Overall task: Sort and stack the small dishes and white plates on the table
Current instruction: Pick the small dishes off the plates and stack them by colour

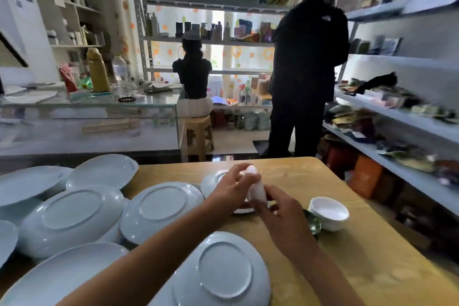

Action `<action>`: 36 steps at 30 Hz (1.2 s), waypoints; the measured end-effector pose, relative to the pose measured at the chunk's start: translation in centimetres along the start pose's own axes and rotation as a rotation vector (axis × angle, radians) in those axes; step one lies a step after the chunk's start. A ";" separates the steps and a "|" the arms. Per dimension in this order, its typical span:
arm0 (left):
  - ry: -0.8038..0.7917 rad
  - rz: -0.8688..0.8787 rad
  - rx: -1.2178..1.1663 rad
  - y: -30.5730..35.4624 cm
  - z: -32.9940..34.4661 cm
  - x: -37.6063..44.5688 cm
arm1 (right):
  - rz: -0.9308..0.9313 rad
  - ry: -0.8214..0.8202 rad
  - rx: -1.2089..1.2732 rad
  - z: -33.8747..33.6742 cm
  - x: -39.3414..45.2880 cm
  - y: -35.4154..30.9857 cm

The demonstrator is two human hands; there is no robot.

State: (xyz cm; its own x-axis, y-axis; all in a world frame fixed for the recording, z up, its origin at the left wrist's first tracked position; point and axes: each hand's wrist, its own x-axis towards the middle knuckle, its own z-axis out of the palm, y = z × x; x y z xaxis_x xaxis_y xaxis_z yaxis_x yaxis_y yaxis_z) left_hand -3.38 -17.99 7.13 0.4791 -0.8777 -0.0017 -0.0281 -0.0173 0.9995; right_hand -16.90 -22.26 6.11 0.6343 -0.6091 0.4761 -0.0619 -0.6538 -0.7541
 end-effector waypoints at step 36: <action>0.010 0.460 1.382 -3.2 4.4 1.3 | 0.232 -0.012 -0.637 -6.5 0.5 10.9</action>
State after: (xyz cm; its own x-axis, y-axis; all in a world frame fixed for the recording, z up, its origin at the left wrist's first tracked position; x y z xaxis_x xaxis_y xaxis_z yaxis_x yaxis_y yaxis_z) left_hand -6.51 -21.17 3.79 0.2009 -0.9296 0.3089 -0.9794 -0.1841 0.0830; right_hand -22.27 -32.64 1.10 0.5582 -0.7629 0.3261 -0.6371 -0.6460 -0.4206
